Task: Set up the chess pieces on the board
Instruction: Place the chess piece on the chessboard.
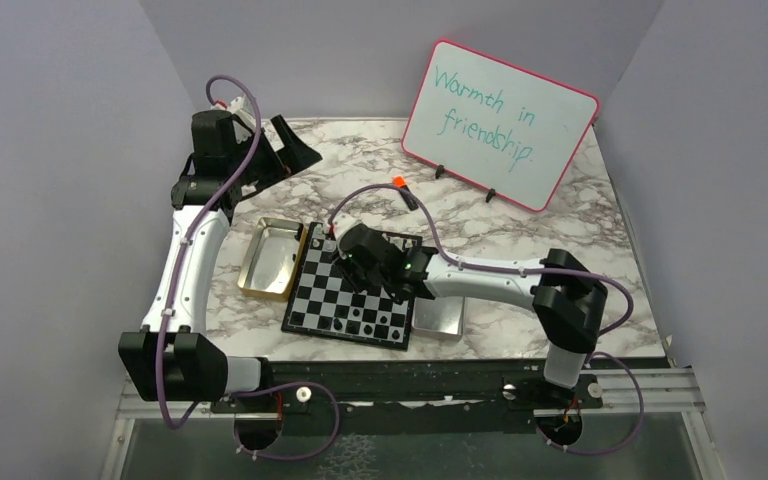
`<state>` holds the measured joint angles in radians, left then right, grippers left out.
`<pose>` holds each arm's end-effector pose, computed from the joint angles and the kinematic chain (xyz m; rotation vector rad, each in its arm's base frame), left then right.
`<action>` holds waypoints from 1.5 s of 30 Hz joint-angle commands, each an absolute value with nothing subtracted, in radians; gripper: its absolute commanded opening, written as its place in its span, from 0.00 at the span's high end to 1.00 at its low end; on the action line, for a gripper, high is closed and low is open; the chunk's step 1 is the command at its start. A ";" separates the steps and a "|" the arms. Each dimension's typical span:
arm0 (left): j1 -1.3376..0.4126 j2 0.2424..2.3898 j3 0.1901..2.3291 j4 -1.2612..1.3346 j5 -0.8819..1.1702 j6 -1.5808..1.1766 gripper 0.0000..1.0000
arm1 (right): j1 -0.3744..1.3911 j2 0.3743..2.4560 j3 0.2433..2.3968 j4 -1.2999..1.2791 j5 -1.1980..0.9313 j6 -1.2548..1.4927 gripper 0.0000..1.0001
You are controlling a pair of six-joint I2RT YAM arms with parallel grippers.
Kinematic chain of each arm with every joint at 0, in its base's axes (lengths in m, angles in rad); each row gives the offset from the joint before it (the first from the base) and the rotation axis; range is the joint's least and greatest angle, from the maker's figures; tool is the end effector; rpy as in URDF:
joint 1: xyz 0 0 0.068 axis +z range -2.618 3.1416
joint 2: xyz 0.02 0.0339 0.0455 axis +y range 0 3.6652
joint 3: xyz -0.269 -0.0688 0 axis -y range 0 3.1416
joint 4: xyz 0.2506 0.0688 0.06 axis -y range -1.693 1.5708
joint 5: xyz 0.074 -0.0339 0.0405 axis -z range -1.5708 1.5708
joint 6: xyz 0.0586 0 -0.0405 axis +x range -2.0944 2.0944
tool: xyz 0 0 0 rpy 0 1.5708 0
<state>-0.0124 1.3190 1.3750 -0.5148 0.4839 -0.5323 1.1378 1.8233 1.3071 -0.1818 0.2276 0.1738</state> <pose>0.3123 -0.0311 0.3922 -0.2230 2.0612 -0.8296 0.1946 0.3895 0.2182 -0.9503 2.0789 0.4424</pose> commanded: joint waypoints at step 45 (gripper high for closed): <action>0.032 1.229 1.145 -0.443 0.549 -0.442 0.18 | 0.966 2.020 1.383 -0.099 0.085 0.045 0.68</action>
<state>0.0269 1.2606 1.1542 -0.4656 0.5213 -0.4587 0.9710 1.9923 1.3457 -0.1204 0.0818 0.0513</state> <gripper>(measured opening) 0.824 0.331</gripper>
